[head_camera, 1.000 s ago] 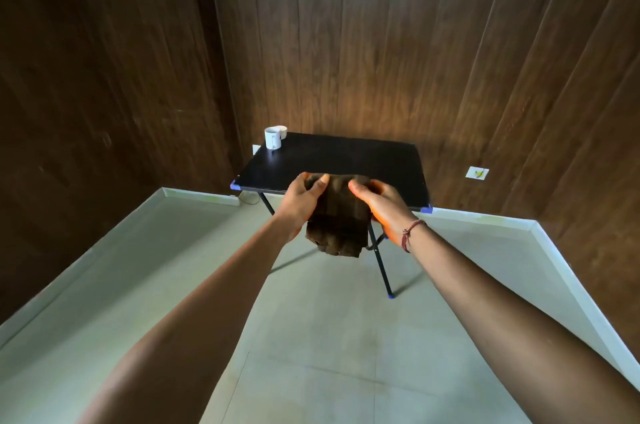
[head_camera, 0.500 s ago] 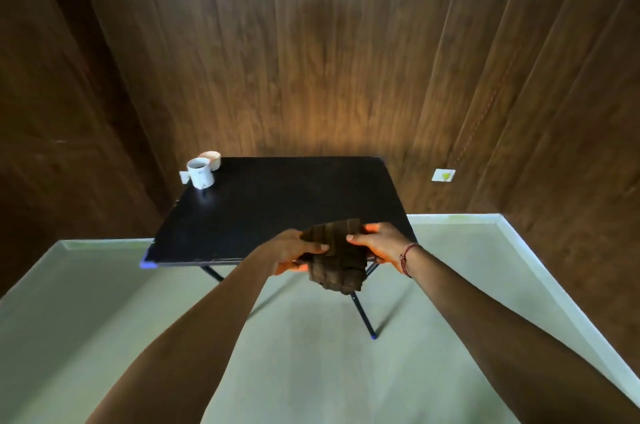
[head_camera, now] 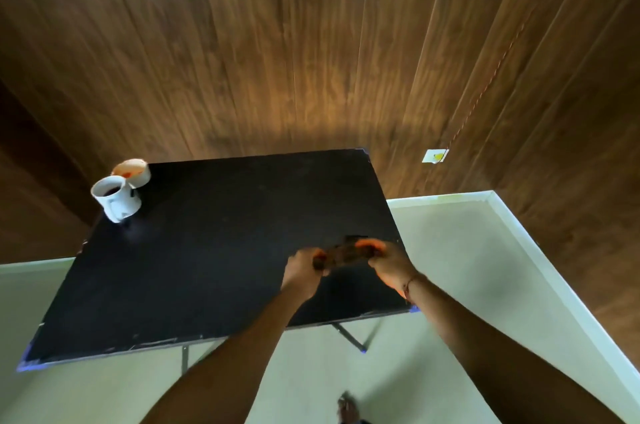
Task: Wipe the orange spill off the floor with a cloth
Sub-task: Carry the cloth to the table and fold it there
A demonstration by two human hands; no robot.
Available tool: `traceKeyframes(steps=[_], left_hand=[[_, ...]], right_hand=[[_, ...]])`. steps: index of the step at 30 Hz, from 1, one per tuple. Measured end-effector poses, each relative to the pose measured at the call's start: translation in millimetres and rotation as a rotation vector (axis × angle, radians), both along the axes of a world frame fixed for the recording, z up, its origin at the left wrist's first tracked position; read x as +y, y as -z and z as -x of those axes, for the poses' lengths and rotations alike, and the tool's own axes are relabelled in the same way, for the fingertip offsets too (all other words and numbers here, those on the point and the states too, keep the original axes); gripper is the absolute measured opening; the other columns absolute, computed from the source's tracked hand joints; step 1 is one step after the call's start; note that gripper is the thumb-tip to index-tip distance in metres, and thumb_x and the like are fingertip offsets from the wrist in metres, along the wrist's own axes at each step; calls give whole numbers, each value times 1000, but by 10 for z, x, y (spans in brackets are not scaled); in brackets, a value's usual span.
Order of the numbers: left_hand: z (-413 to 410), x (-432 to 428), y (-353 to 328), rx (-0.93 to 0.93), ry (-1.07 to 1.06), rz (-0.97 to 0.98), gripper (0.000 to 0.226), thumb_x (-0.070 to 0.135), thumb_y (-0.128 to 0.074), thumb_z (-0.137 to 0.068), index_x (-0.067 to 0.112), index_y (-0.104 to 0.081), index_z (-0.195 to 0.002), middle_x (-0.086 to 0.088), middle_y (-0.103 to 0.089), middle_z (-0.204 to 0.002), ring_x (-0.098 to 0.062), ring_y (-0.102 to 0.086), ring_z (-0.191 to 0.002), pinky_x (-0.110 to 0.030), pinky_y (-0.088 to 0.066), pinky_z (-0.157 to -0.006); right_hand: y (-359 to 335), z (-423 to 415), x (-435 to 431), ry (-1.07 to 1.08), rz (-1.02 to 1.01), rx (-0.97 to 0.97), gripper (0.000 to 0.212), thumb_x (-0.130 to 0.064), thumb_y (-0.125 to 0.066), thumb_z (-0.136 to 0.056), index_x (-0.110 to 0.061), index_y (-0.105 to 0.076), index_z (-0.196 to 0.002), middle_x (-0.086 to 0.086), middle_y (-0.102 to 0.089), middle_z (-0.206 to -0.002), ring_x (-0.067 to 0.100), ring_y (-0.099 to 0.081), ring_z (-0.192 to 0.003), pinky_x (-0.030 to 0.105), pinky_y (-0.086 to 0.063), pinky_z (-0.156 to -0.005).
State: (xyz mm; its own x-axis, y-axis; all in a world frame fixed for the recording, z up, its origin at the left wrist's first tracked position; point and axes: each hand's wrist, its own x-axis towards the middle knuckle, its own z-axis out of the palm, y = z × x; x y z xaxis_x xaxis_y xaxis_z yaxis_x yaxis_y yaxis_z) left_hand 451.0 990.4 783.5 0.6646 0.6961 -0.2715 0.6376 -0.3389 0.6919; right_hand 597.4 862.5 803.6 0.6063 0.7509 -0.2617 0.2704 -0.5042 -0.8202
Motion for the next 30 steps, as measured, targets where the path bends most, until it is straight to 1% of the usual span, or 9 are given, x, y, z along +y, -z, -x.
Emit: traceKeyframes(steps=[2, 5, 9, 12, 15, 18, 22, 26, 30], left_hand=[[-78, -19, 358, 147, 204, -42, 33, 8, -50, -89, 27, -69, -109, -3, -71, -107, -21, -66, -96, -27, -49, -80], [-206, -56, 882, 297, 356, -52, 39, 14, -47, -93, 30, -61, -125, -3, -62, -128, -26, -58, -116, -33, -45, -98], [-500, 20, 1033, 268, 185, 55, 34, 23, -53, -86, 21, -62, -119, -10, -68, -113, -29, -64, -104, -36, -51, -89], [-738, 137, 961, 256, 77, 115, 31, 26, -64, -85, 13, -60, -112, -10, -67, -108, -29, -63, -101, -33, -50, -81], [-877, 172, 972, 270, 84, 143, 40, 29, -70, -82, 14, -55, -117, -10, -64, -110, -29, -61, -102, -33, -48, -80], [-891, 133, 974, 283, 101, 109, 31, 29, -66, -85, 19, -58, -113, -7, -65, -108, -27, -63, -98, -34, -49, -80], [-895, 142, 930, 205, 43, 61, 14, 33, -61, -89, 24, -62, -100, -1, -66, -95, -22, -65, -84, -36, -55, -76], [-1092, 291, 831, 146, -68, 92, 4, 26, -56, -88, 22, -55, -88, -3, -63, -89, -22, -58, -79, -31, -44, -66], [-1160, 374, 902, 226, -47, 135, 23, 24, -56, -88, 19, -57, -110, -6, -65, -105, -28, -62, -96, -37, -52, -79]], right_hand=[[342, -151, -69, -213, 186, -155, 47, 9, -46, -89, -18, -61, -124, -4, -58, -126, 9, -50, -115, 12, -31, -100], [864, -419, -222, -438, 485, -211, 47, 2, -48, -89, -22, -59, -129, -6, -46, -143, 15, -42, -133, 19, -24, -113], [954, -647, -54, -212, 446, -201, 26, -18, -59, -88, -20, -67, -113, 3, -69, -114, 23, -63, -108, 28, -47, -94], [888, -763, 151, -43, 483, -253, 20, -27, -62, -88, -16, -65, -104, 6, -70, -103, 27, -64, -100, 26, -46, -78], [963, -793, 181, -14, 572, -216, 29, -30, -65, -86, -15, -61, -111, 7, -67, -112, 28, -61, -108, 28, -46, -83], [1034, -749, 133, -34, 580, -214, 20, -26, -65, -86, -16, -66, -104, 7, -70, -108, 28, -63, -103, 31, -50, -83], [996, -804, 120, 44, 425, -181, 24, -19, -67, -87, -13, -68, -110, 8, -71, -105, 27, -65, -100, 33, -51, -89], [912, -951, 300, 170, 327, -136, 18, -16, -65, -90, -10, -66, -107, 8, -70, -103, 24, -65, -98, 27, -50, -84], [965, -926, 423, 162, 426, -142, 27, -22, -61, -92, -13, -61, -117, 9, -67, -114, 28, -62, -107, 34, -50, -89]])
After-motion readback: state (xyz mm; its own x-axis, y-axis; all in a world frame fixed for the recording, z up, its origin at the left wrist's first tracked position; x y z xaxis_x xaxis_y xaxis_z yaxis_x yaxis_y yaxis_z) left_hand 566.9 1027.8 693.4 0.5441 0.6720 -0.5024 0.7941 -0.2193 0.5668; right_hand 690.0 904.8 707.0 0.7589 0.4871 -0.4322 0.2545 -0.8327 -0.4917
